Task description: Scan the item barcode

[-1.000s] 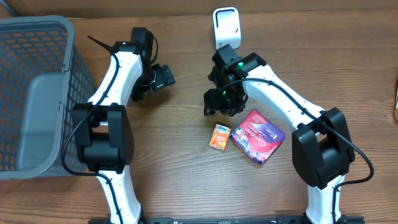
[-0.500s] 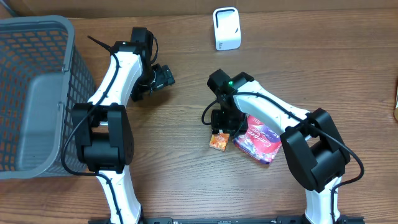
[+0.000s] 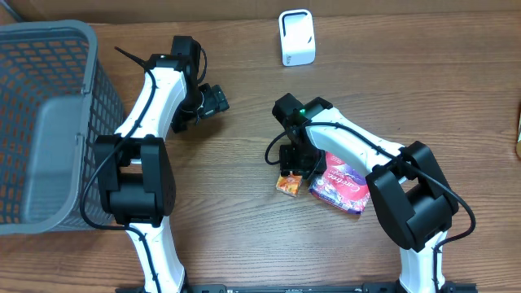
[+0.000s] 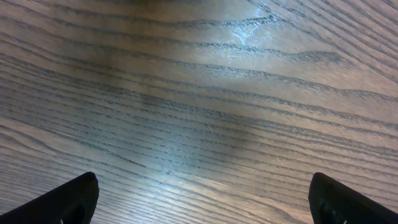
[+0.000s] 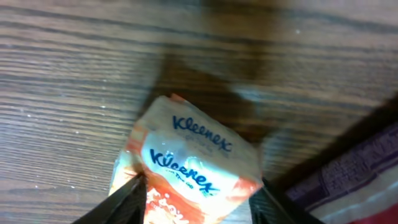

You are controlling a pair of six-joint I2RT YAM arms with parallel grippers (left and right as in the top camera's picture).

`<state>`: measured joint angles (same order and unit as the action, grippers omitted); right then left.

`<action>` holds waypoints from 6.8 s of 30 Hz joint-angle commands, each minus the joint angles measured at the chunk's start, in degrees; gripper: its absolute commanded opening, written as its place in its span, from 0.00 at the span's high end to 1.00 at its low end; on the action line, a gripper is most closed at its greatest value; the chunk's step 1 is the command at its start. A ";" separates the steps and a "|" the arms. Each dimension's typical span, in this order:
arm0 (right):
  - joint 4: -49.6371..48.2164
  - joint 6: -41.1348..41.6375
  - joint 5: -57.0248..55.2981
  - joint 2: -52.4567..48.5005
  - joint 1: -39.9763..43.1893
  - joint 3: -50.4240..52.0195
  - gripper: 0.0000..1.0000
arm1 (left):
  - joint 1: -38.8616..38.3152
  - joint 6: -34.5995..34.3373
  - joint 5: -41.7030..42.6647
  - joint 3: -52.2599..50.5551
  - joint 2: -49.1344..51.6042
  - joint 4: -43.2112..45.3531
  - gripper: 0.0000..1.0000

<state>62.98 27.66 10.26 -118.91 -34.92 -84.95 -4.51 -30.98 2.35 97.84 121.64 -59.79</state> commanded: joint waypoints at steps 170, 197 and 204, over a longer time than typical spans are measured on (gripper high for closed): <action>1.51 -5.62 -21.97 -0.92 1.14 -10.99 0.65 | -0.33 0.55 0.04 0.20 -0.15 0.07 0.00; -2.34 -0.63 -30.80 -7.17 -2.10 -8.61 0.94 | -0.33 0.55 0.04 0.20 -0.15 0.07 0.00; 4.33 -0.63 -28.50 -7.10 -1.97 -15.52 0.96 | -0.33 0.55 0.04 0.20 -0.15 0.07 0.00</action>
<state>65.54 26.76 -20.47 -125.54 -37.21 -95.55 -4.51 -30.98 2.35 97.84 121.64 -59.77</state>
